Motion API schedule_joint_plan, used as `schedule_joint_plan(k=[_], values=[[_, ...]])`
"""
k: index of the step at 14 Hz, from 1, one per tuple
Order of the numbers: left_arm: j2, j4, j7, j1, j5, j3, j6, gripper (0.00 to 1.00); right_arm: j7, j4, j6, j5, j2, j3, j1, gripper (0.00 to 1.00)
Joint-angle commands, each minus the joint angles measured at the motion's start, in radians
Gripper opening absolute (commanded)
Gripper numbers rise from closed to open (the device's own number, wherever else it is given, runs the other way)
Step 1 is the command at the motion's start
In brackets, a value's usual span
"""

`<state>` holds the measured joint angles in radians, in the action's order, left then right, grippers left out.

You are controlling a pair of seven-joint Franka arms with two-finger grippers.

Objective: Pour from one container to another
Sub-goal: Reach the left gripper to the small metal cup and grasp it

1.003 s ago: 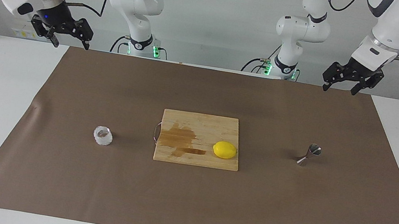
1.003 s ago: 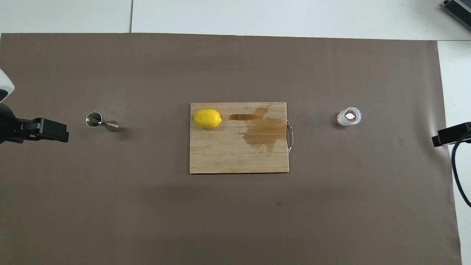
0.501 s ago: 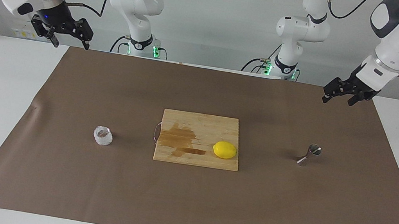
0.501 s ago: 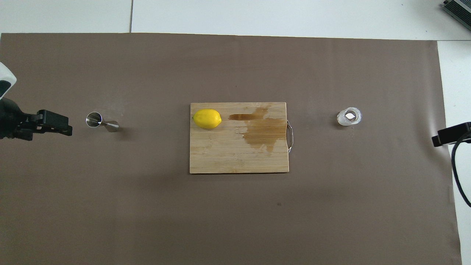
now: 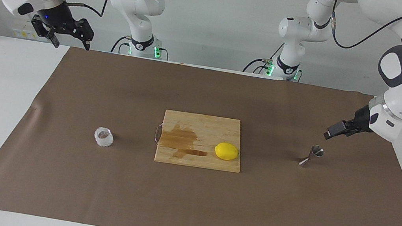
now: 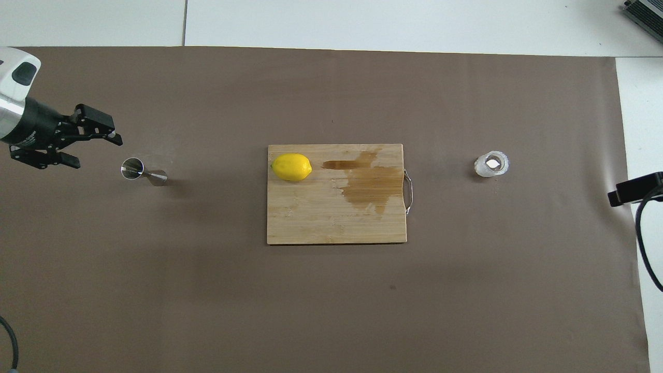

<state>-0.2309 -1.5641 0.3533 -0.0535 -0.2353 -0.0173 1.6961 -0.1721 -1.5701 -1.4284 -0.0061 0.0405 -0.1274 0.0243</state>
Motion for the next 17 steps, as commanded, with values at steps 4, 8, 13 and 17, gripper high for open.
schedule_joint_plan(k=[4, 8, 13, 17], values=[[-0.061, -0.037, 0.353, -0.094, -0.2, -0.004, 0.028, 1.0, 0.009, -0.021, 0.003, 0.001, 0.019, 0.002, 0.002, 1.0], [-0.016, -0.201, 0.568, -0.129, -0.373, -0.003, 0.132, 1.0, 0.009, -0.021, 0.003, 0.001, 0.019, 0.002, 0.002, 1.0], [-0.054, -0.243, 0.624, -0.187, -0.513, -0.003, 0.145, 1.0, 0.009, -0.021, 0.003, 0.001, 0.019, 0.002, 0.002, 1.0], [-0.053, -0.318, 0.625, -0.216, -0.647, -0.003, 0.203, 1.0, 0.009, -0.021, 0.003, 0.001, 0.019, 0.002, 0.002, 1.0]])
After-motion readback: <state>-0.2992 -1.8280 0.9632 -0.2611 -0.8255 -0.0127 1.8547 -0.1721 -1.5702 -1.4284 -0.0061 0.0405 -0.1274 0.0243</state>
